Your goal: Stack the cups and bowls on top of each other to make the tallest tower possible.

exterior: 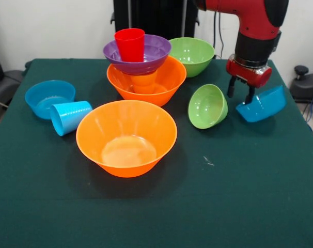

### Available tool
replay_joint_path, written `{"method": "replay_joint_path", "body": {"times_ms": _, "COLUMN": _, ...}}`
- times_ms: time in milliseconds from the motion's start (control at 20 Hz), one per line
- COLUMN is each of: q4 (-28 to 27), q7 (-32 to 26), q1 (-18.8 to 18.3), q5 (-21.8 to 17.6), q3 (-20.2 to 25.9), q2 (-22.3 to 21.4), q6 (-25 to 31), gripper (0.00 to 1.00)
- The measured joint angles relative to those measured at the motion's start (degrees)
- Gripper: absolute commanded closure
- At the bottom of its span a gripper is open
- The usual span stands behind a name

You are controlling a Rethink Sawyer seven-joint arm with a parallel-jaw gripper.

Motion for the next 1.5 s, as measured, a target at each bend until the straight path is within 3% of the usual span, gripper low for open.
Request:
{"method": "replay_joint_path", "body": {"times_ms": 150, "q4": 0.0, "q7": 0.0, "q1": 0.3, "q5": 0.0, "q3": 0.0, "q2": 0.0, "q6": 0.0, "gripper": 0.00}}
{"method": "replay_joint_path", "body": {"times_ms": 200, "q4": 0.0, "q7": 0.0, "q1": 0.5, "q5": 0.0, "q3": 0.0, "q2": 0.0, "q6": 0.0, "gripper": 1.00}}
{"method": "replay_joint_path", "body": {"times_ms": 600, "q4": 0.0, "q7": 0.0, "q1": 2.5, "q5": 0.0, "q3": -0.6, "q2": -0.1, "q6": 0.0, "gripper": 1.00}}
{"method": "replay_joint_path", "body": {"times_ms": 1200, "q4": 0.0, "q7": 0.0, "q1": 2.2, "q5": 0.0, "q3": -0.6, "q2": -0.2, "q6": 0.0, "gripper": 1.00}}
{"method": "replay_joint_path", "body": {"times_ms": 1500, "q4": 0.1, "q7": 0.0, "q1": 2.1, "q5": 0.0, "q3": -0.8, "q2": -2.7, "q6": 0.7, "gripper": 1.00}}
